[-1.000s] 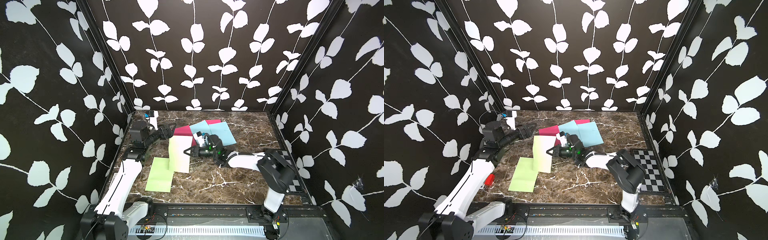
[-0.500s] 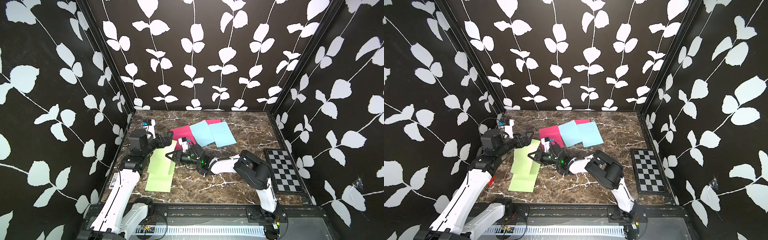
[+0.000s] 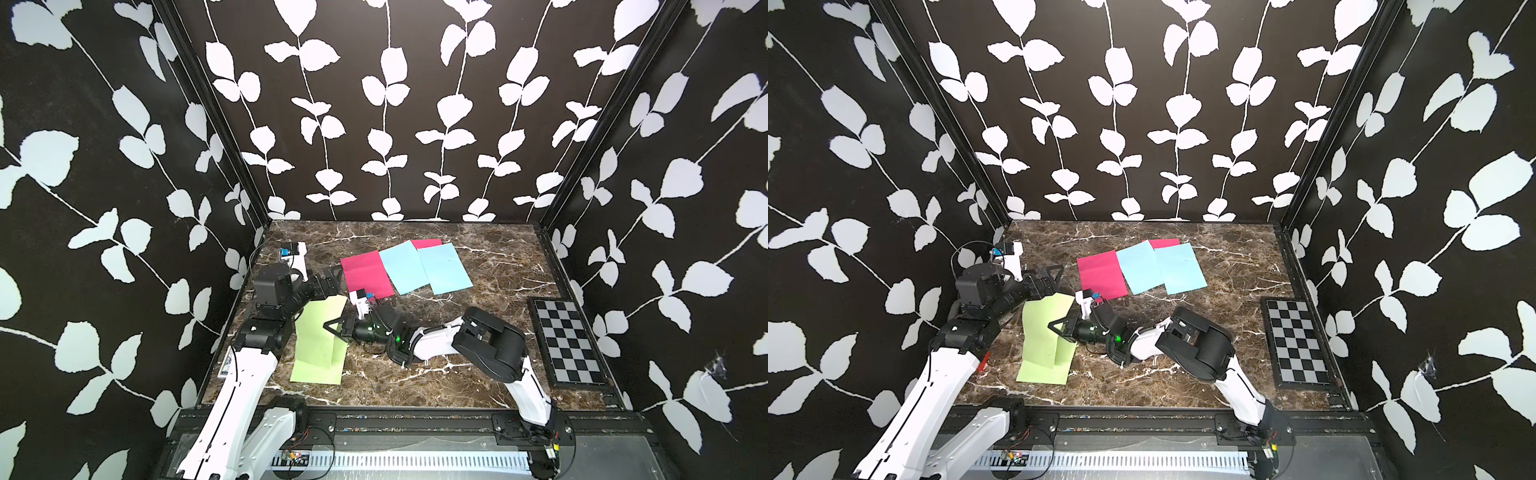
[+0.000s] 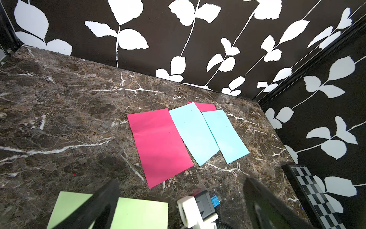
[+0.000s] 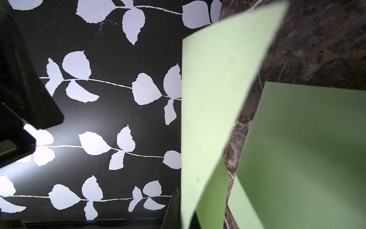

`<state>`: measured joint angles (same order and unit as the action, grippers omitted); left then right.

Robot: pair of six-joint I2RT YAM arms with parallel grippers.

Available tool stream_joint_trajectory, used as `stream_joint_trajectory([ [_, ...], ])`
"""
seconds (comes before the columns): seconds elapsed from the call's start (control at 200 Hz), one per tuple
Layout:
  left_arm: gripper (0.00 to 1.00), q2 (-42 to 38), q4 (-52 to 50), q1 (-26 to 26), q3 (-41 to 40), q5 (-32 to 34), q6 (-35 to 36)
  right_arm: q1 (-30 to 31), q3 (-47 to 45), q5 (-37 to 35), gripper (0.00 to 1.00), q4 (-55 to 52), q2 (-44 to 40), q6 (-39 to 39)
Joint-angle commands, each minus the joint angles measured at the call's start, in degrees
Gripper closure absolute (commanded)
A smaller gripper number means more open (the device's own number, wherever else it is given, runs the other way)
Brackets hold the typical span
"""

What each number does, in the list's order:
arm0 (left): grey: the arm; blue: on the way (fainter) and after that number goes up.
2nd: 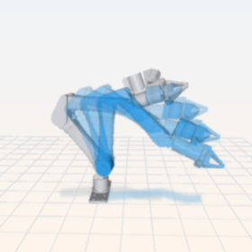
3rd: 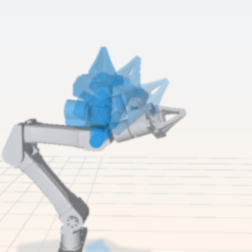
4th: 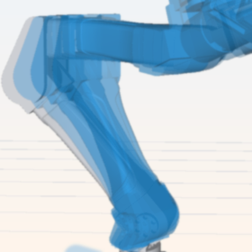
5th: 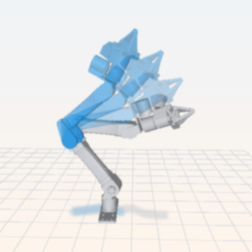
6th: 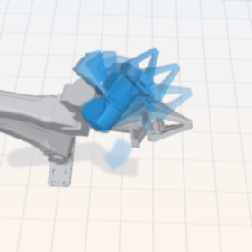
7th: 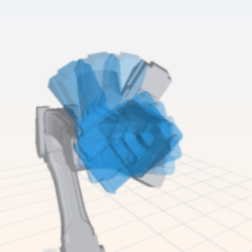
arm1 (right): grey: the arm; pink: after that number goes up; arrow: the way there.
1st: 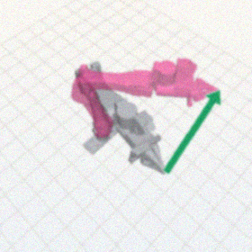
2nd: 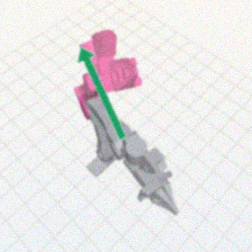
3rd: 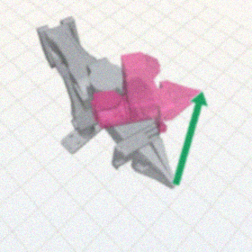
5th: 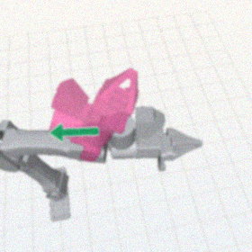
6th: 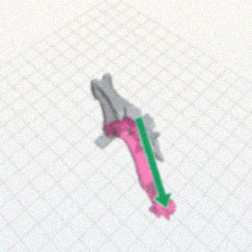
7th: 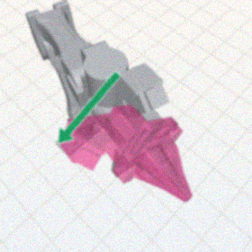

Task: Sort the scattered colored papers by color
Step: Place the colored paper.

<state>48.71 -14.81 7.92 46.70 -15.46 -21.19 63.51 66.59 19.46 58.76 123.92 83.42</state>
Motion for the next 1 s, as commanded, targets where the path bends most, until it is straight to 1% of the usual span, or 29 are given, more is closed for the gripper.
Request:
stream_joint_trajectory([
  [0.0, 0.01, -1.2, -1.1, -0.2, -0.9, 0.7, 1.1, 0.1, -2.5, -2.0, 1.0, 5.8, 1.3, 9.7],
  [0.16, 0.01, -1.0, -1.3, -0.3, -1.3, 1.0, 1.6, 0.1, -4.0, -1.6, 1.0, 7.4, 3.0, 11.8],
  [0.345, 0.01, -0.2, -1.2, -0.2, -1.8, 1.1, 1.8, 0.1, -4.2, 0.3, 1.0, 7.6, 5.3, 13.3],
  [0.52, 0.01, 1.1, -0.9, -0.2, -1.9, 1.2, 2.3, 0.1, -5.8, 0.9, 1.0, 7.0, 5.1, 13.4],
  [0.67, 0.01, 1.6, -0.1, -0.4, -2.6, 1.0, 2.1, 0.1, -5.2, 2.5, 1.0, 5.5, 5.1, 12.7],
  [0.995, 0.01, 1.5, -0.7, -0.7, -2.6, 0.9, 2.6, 0.0, -3.6, 3.9, 1.0, 5.6, 7.2, 13.8],
])
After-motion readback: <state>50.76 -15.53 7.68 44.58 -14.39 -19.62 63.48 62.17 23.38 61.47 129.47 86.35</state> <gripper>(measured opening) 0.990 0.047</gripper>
